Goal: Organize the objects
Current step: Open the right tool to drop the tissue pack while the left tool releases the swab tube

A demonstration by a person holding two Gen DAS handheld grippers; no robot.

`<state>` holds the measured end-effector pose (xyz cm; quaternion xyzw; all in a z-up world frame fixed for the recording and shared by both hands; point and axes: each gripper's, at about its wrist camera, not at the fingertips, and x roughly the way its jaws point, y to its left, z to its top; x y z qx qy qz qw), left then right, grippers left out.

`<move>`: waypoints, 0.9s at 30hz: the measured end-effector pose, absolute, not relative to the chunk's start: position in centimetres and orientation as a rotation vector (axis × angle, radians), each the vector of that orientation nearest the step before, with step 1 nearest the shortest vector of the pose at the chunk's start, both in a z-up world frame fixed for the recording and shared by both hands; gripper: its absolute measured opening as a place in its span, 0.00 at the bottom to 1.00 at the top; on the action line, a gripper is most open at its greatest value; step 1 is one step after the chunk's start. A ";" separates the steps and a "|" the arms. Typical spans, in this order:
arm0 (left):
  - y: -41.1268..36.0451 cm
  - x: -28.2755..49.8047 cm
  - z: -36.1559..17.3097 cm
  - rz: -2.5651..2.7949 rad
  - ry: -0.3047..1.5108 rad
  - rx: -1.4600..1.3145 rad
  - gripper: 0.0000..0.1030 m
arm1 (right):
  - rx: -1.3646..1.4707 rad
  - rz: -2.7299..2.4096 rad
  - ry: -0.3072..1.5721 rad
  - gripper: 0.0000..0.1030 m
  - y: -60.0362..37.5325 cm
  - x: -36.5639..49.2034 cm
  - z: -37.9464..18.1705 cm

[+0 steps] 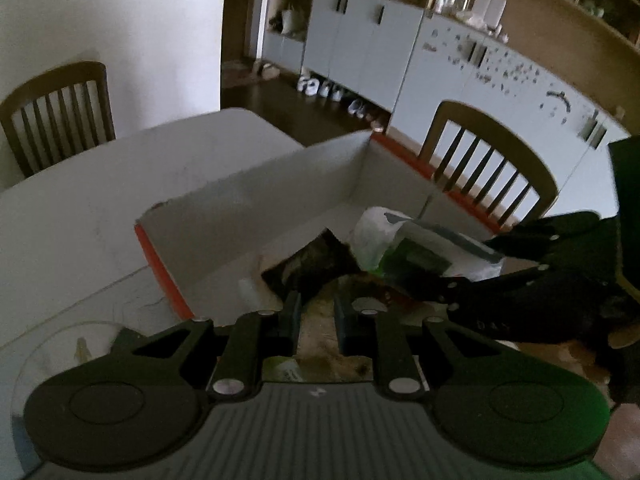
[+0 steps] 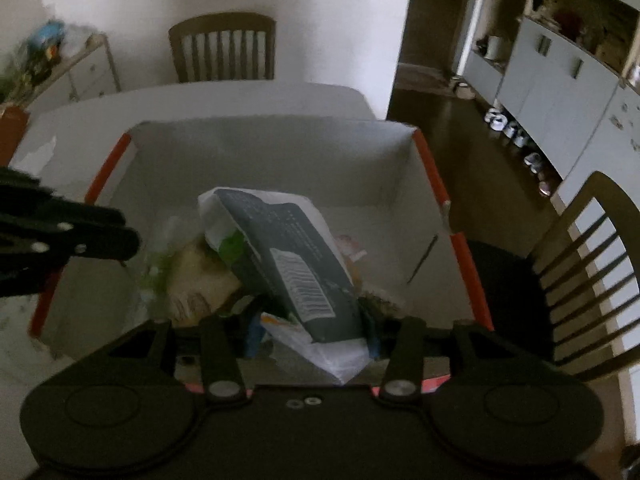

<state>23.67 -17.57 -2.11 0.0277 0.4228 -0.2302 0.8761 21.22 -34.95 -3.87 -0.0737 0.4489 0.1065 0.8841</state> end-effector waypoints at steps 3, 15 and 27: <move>-17.9 23.9 -3.2 -0.479 0.906 0.080 0.16 | -0.192 0.224 0.942 0.51 -34.5 21.3 -4.8; -19.5 25.1 -5.5 -0.445 0.970 0.143 0.16 | -0.204 0.287 0.944 0.74 -35.0 22.5 -5.0; -19.4 24.1 -4.7 -0.440 0.939 0.144 0.16 | -0.163 0.319 0.900 0.79 -36.2 20.4 -2.4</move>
